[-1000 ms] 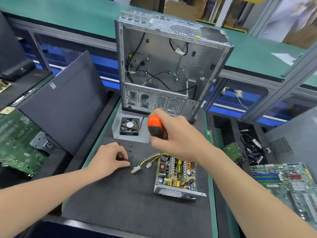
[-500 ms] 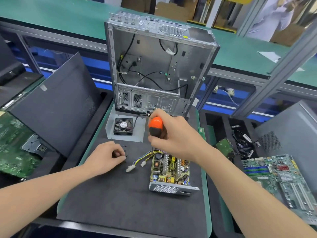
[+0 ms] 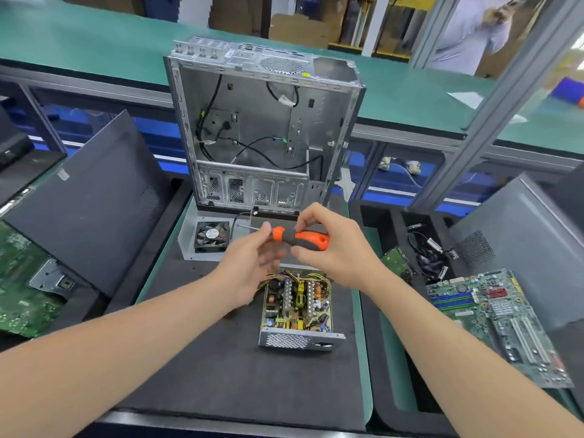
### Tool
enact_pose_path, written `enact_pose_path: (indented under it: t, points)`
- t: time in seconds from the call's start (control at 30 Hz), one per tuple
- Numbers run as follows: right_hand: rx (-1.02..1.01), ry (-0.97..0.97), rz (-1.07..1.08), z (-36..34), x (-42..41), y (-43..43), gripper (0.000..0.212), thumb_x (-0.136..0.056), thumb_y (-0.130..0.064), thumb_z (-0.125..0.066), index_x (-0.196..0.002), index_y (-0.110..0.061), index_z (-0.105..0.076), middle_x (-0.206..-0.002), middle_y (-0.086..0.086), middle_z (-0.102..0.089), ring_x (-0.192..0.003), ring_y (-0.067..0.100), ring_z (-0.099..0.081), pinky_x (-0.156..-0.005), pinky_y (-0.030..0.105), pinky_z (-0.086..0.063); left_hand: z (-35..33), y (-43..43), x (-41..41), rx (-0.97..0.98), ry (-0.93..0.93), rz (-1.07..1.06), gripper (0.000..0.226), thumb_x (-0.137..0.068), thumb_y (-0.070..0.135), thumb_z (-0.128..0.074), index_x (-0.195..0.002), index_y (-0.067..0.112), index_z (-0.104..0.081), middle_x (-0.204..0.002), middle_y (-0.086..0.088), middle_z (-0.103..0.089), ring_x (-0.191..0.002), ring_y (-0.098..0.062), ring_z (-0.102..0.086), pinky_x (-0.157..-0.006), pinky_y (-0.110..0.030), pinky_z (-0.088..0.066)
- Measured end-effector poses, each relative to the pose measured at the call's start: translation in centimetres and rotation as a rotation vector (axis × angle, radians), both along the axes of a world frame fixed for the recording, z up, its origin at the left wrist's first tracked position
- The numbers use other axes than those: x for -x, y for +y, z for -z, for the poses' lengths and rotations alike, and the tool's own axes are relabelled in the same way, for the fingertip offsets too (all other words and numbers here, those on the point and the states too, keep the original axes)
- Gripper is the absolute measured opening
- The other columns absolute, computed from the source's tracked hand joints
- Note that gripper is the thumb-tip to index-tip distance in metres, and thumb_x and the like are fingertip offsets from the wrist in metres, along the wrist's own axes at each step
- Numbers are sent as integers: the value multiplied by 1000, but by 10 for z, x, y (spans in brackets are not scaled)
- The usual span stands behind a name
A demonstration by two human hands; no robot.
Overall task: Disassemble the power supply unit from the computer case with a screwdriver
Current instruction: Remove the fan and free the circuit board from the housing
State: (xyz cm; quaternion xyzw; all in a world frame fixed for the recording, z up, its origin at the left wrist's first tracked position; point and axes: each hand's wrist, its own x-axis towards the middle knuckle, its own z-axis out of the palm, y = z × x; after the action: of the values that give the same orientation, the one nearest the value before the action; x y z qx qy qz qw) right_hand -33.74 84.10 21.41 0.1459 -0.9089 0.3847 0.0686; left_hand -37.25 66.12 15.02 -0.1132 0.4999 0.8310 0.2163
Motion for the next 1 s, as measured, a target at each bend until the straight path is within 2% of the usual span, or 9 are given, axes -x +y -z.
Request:
enact_pose_path:
  t: [0.1, 0.23, 0.37, 0.5, 0.57, 0.67, 0.8, 0.9, 1.0]
  points:
    - [0, -61, 123, 19, 2, 23, 29, -79, -23, -79, -93, -32, -55, -92, -12, -67, -82, 7, -62, -68, 18, -45, 2, 16, 17, 152, 46, -10, 18, -102, 29, -67, -104, 13, -75, -85, 4, -77, -70, -10, -66, -62, -23, -49]
    - [-24, -174, 313, 52, 4, 53, 28, -78, -33, -79, -94, -35, -57, -82, -12, -70, -79, 3, -61, -65, 21, -42, 10, 36, 38, 487, 204, 154, 14, -102, 20, -68, -98, 13, -78, -83, 3, -79, -72, -15, -63, -56, -20, -48]
    - [-50, -296, 434, 84, 4, 77, 27, -79, -34, -81, -102, -34, -67, -88, -13, -73, -88, 9, -62, -69, 18, -39, 24, 53, 47, 798, 447, 321, 14, -99, 24, -69, -92, 22, -81, -87, 4, -80, -80, -16, -70, -78, -33, -57]
    - [-92, -383, 539, 114, 6, 93, 28, -84, -30, -81, -110, -27, -70, -102, -3, -72, -99, 20, -63, -82, 30, -48, 33, 62, 55, 1073, 648, 458, 13, -96, 29, -70, -92, 29, -82, -83, 14, -76, -81, -3, -66, -75, -23, -48]
    - [-79, -408, 545, 125, 9, 96, 27, -85, -26, -81, -109, -26, -70, -103, -2, -71, -102, 22, -62, -82, 30, -47, 37, 62, 54, 1111, 682, 532, 14, -97, 28, -68, -96, 28, -82, -82, 17, -74, -80, 0, -64, -72, -20, -45]
    - [-53, -452, 537, 139, 16, 95, 26, -84, -26, -83, -107, -26, -69, -102, -2, -72, -99, 19, -64, -72, 25, -45, 42, 59, 51, 1112, 734, 601, 15, -97, 27, -67, -99, 30, -82, -88, 24, -72, -88, 3, -65, -73, -11, -41]
    - [-68, -419, 516, 154, 20, 86, 29, -80, -25, -87, -103, -24, -69, -95, -5, -71, -91, 15, -65, -79, 27, -48, 46, 49, 44, 1052, 804, 613, 17, -98, 25, -68, -96, 39, -78, -85, 32, -70, -85, 5, -65, -71, -6, -41]
    - [-90, -374, 494, 156, 17, 83, 29, -79, -26, -86, -101, -24, -67, -93, -6, -69, -90, 14, -64, -78, 28, -49, 48, 43, 40, 1003, 889, 624, 19, -96, 17, -68, -97, 36, -72, -92, 22, -70, -88, 3, -64, -75, -10, -44]
    - [-142, -307, 477, 147, 12, 82, 25, -82, -23, -79, -105, -23, -67, -102, -7, -66, -98, 15, -63, -84, 29, -50, 45, 34, 35, 1013, 1075, 722, 17, -93, 18, -68, -103, 32, -68, -106, 22, -60, -102, 4, -58, -89, -21, -44]
